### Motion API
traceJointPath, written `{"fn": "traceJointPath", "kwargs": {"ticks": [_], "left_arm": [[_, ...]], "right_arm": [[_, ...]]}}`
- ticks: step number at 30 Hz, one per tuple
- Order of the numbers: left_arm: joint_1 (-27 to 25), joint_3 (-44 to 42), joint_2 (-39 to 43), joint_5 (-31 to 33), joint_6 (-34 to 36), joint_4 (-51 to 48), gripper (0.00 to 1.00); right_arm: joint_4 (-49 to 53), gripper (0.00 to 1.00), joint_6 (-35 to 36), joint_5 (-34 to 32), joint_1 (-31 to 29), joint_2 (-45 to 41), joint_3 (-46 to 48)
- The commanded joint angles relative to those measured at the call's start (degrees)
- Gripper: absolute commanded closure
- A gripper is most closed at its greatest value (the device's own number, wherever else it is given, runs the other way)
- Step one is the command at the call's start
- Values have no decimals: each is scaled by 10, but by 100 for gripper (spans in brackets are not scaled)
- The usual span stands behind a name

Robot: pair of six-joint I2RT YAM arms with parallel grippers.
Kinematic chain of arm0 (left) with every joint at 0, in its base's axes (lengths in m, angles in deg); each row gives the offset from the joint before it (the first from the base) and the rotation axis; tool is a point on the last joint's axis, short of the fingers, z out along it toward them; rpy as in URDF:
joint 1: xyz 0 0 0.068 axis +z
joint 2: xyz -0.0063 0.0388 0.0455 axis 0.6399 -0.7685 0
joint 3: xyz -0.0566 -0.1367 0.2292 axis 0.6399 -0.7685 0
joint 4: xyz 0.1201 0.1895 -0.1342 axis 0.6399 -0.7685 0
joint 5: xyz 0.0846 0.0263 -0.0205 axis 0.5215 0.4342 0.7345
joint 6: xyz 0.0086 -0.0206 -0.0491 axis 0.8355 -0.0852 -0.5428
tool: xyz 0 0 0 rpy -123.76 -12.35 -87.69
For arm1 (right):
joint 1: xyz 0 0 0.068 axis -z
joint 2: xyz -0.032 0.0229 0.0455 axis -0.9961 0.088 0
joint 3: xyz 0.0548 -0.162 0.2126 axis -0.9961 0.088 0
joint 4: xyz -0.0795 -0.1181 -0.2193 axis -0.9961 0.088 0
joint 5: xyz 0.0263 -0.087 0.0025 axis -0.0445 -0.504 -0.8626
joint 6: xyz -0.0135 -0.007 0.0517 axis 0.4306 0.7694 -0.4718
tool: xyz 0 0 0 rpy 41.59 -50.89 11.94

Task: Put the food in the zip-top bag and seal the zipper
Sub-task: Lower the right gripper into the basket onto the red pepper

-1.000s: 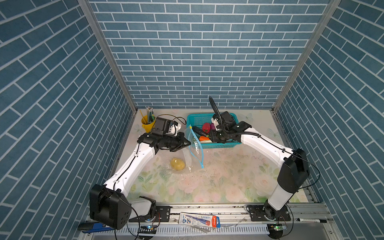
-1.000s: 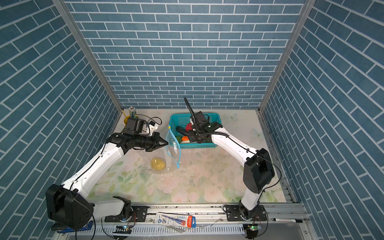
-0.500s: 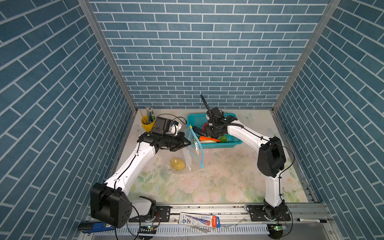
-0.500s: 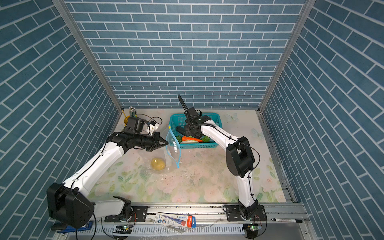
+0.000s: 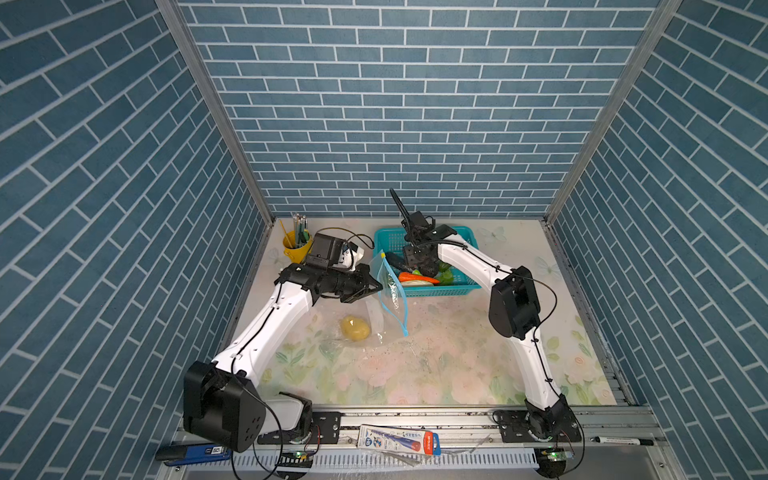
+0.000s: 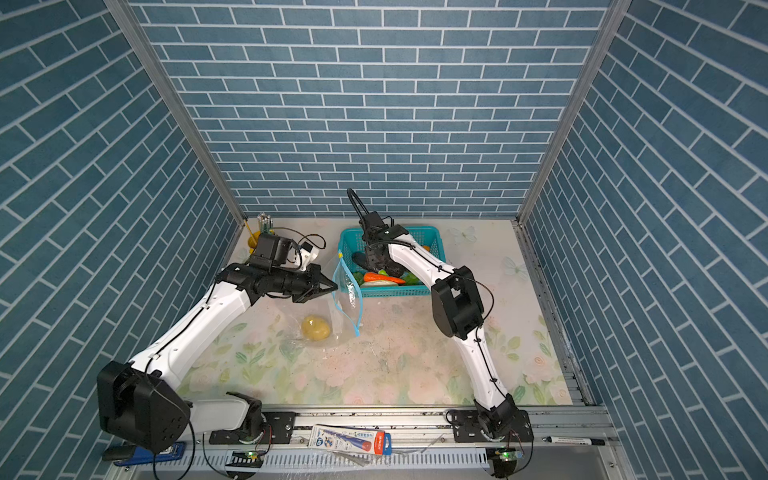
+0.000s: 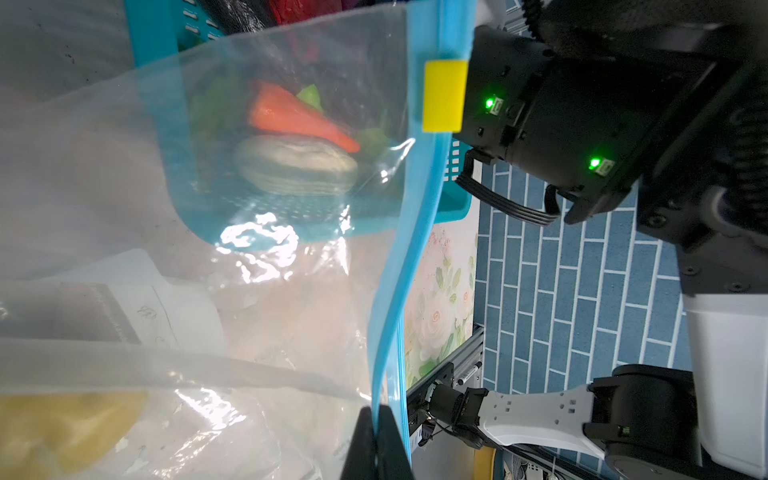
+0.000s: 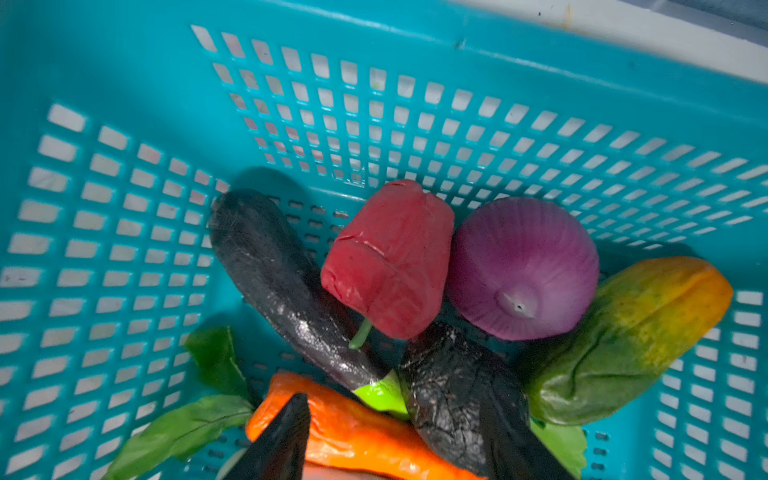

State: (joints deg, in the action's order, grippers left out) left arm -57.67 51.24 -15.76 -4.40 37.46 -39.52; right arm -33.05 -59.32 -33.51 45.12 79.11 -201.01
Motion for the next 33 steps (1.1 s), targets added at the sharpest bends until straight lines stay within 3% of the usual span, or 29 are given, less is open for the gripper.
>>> {"fn": "traceJointPath", "kwargs": {"ticks": [1,16,33], "left_arm": [[3,5,-5,-3,7,-2,100],[2,2,-3,-1,9,0,100],[3,-2,-6,-2,7,7,100]], "right_arm": [[26,33,3,-19,2,25,-48],[25,27,-6,-9,11,100,-132],[8,26,-24,16,25,142,-165]]}}
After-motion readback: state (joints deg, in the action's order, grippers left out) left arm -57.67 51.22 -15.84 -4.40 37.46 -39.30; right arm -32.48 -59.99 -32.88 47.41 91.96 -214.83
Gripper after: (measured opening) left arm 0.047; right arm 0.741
